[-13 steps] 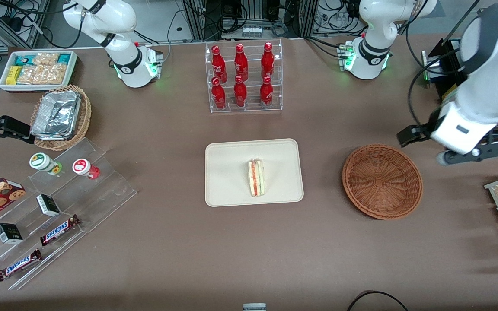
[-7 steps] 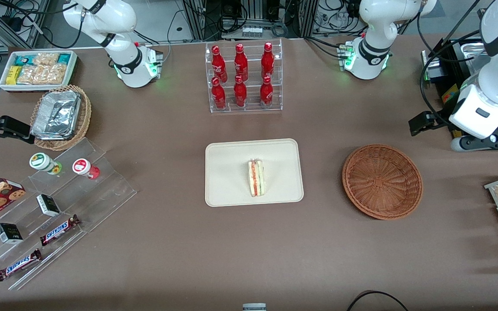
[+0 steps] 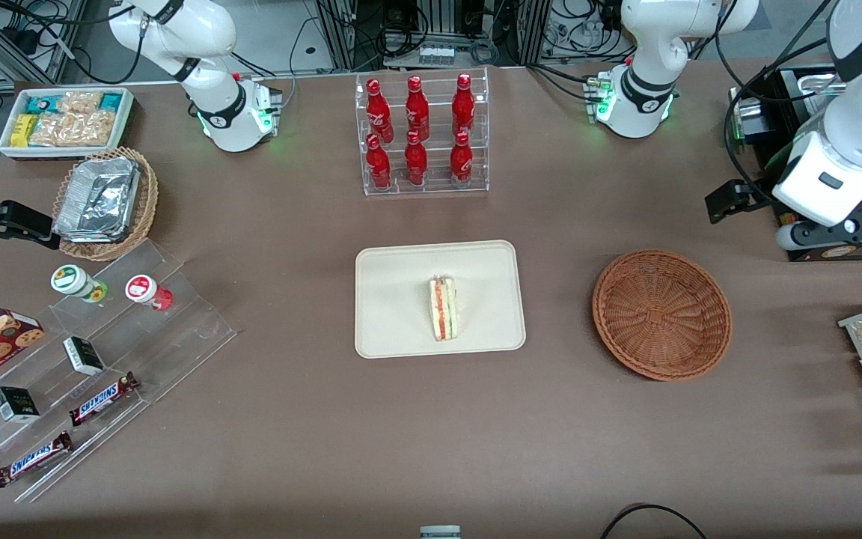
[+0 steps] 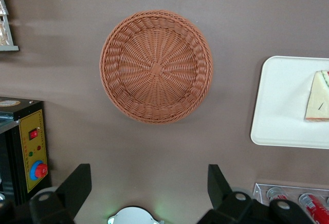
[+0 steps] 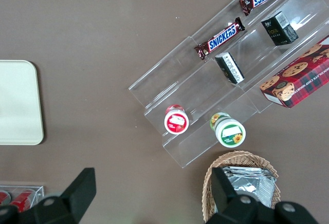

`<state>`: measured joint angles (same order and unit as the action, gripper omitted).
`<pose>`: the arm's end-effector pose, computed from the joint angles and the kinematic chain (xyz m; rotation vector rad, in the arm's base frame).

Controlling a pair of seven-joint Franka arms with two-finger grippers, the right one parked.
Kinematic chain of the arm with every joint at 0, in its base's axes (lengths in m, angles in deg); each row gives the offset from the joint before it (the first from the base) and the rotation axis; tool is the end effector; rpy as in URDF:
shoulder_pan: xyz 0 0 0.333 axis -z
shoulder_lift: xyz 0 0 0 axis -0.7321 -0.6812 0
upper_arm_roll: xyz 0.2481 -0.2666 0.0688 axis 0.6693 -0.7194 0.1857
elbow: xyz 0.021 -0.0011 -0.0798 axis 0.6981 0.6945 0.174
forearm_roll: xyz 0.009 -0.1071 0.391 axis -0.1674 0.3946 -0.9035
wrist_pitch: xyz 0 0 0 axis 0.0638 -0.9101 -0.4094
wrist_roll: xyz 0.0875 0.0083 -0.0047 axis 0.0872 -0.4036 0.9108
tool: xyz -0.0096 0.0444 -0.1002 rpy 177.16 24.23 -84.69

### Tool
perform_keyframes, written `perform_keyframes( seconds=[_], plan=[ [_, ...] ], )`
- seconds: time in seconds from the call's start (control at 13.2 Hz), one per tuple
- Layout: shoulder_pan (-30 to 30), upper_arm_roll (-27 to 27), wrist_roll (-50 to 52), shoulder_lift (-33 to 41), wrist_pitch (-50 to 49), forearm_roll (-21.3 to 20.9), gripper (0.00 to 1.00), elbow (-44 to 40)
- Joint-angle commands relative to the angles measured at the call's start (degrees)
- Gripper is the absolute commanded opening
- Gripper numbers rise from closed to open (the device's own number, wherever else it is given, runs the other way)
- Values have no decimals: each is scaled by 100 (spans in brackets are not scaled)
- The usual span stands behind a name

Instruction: Place sandwich from basket to tray

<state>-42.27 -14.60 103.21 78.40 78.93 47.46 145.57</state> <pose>0.5533 -0.0863 0.6592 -3.0857 -0.1418 0.1833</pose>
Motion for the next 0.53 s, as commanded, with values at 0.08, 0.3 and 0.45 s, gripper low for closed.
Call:
perform_keyframes(
  seconds=[0.08,0.3,0.45],
  plan=[
    [66,133,-392,529,151,63,100,583],
    [57,203,-402,380,151,71,100,276],
    [57,194,-393,222,133,19,100,99]
  ],
)
